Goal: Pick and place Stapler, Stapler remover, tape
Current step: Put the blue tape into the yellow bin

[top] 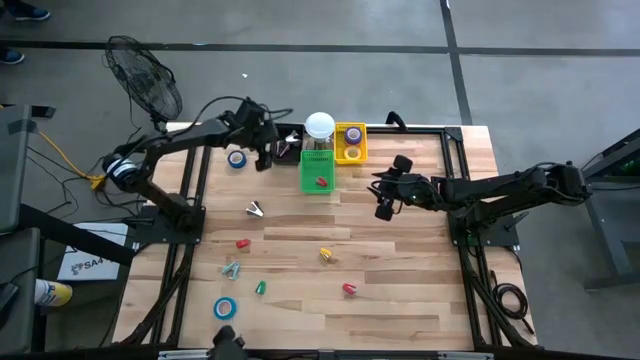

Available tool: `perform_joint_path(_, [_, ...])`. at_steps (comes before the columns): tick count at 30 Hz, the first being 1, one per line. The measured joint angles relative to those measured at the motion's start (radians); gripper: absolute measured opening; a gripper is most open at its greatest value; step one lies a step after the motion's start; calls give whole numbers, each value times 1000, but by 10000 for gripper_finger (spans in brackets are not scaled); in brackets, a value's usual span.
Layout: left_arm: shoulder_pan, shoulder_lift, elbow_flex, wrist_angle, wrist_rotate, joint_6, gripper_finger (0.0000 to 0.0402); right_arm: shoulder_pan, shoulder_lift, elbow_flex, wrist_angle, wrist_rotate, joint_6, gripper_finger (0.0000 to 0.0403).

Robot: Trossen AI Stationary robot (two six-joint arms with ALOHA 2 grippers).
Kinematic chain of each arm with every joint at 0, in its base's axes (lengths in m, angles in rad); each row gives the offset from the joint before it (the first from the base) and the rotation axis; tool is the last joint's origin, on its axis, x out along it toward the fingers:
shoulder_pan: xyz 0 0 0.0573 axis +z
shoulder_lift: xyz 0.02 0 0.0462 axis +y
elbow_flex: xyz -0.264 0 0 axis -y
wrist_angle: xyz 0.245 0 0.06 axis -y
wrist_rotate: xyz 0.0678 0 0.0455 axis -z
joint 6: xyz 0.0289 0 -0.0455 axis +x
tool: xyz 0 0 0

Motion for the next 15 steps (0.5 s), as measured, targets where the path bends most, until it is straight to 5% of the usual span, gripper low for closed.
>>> perform_joint_path(8, [-92, -48, 0, -304, 10, 210, 264, 0, 0, 0, 0, -51, -25, 190])
perform_joint_path(15, [-179, -48, 0, -433, 15, 241, 264, 0, 0, 0, -1, -76, -31, 190])
